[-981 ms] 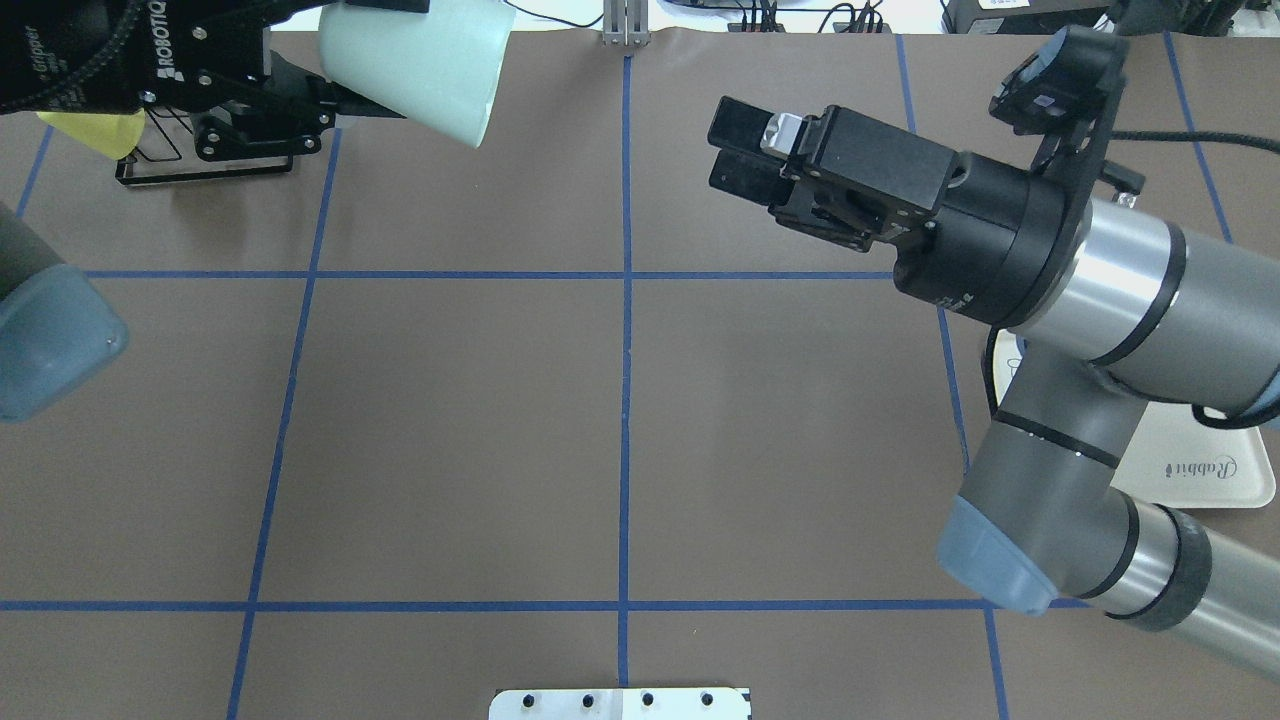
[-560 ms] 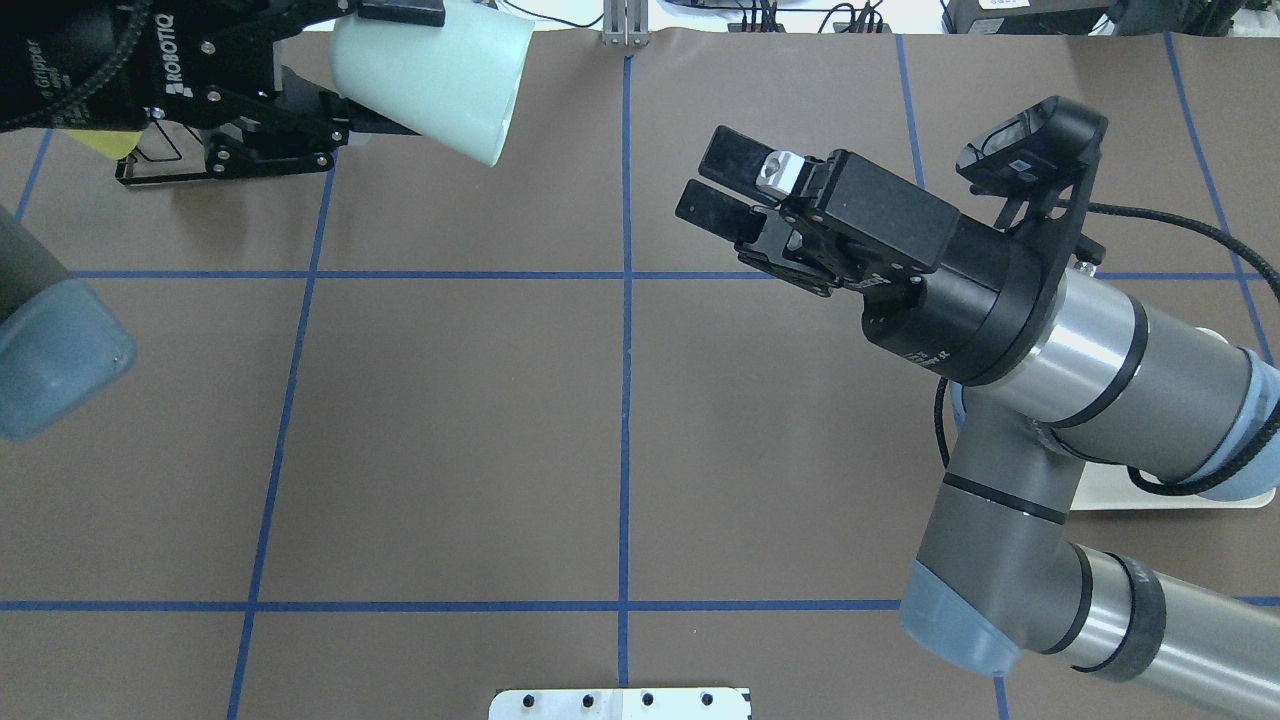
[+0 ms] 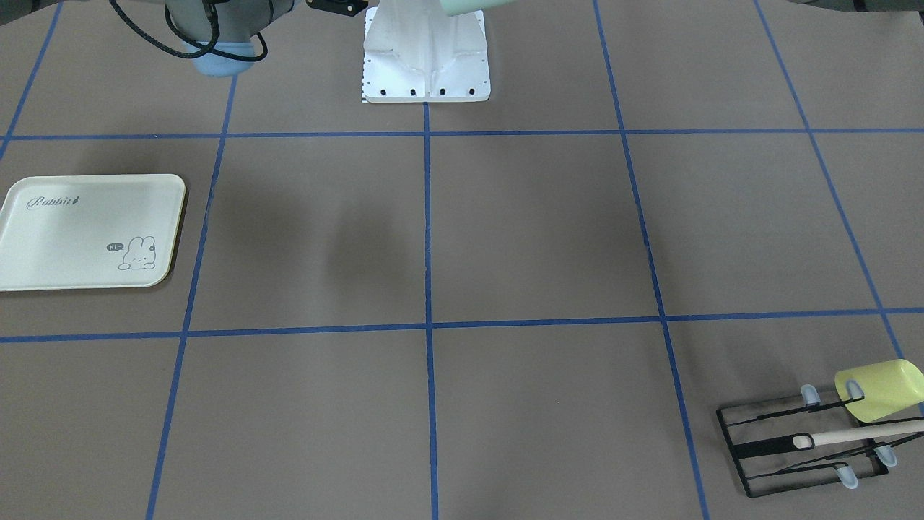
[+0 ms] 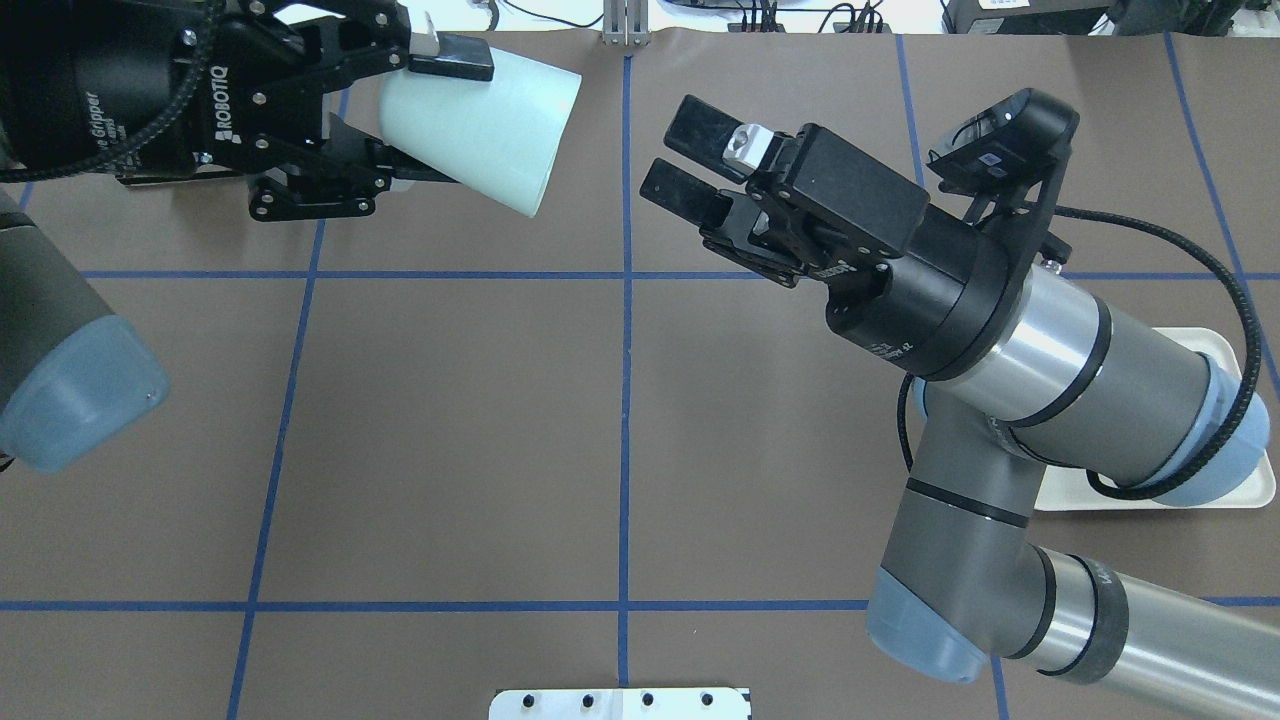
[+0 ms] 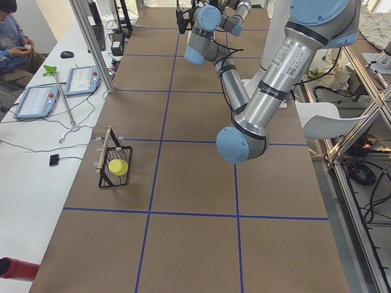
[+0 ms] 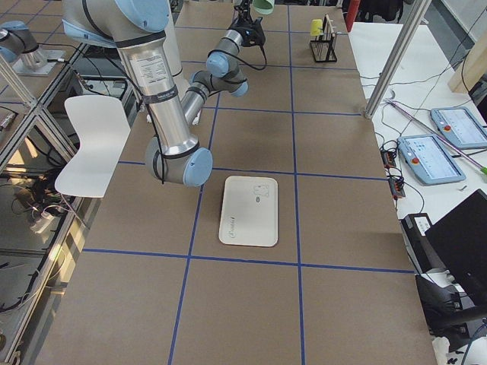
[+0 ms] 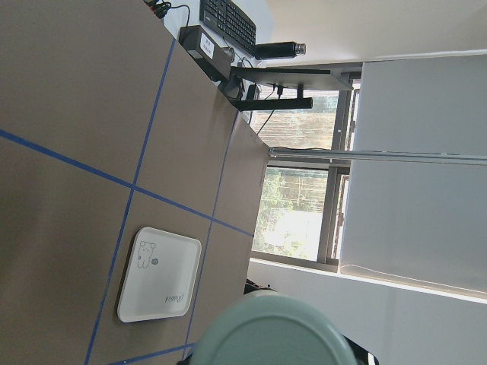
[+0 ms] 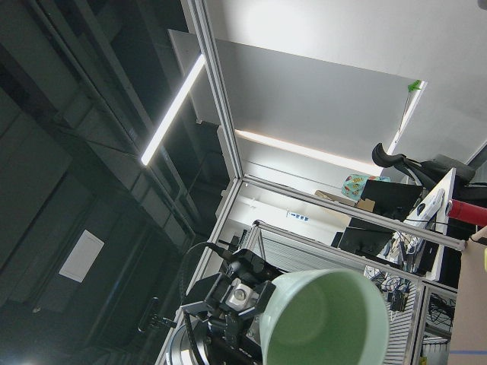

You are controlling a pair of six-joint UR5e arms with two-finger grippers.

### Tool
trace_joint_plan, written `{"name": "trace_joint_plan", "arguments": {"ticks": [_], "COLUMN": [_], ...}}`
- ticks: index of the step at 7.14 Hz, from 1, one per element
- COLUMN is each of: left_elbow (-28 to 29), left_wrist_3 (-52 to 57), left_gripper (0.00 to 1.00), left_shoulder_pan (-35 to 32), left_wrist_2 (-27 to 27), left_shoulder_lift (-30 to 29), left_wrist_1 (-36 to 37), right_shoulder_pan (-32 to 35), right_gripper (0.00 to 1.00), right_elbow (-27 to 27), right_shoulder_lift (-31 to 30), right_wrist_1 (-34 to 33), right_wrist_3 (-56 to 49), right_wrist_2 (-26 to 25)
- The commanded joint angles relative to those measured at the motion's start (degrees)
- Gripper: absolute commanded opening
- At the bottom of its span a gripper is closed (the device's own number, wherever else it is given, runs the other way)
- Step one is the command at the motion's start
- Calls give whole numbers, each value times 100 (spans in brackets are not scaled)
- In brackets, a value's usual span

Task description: Left arm grabs green cup and hands to right arm on tray

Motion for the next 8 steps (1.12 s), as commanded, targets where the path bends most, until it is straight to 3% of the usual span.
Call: {"name": "trace_joint_plan", "arguments": {"ticks": [1, 6, 8], "left_elbow": [9, 35, 26], "left_wrist_3": [3, 3, 3], "left_gripper": [4, 6, 6], "left_shoulder_pan": [47, 152, 205], "left_wrist_2": [0, 9, 18], "left_shoulder_lift": [-22, -84, -101], "left_wrist_1": [1, 9, 9], "right_shoulder_pan": [-4, -31, -40], "right_gripper": [98, 89, 77], "right_elbow": [-84, -84, -93], "right_shoulder_lift": [75, 268, 329], "right_wrist_1": [-17, -369, -483], "right_wrist_3": [9, 9, 9], "right_wrist_2": [-30, -30, -30]}}
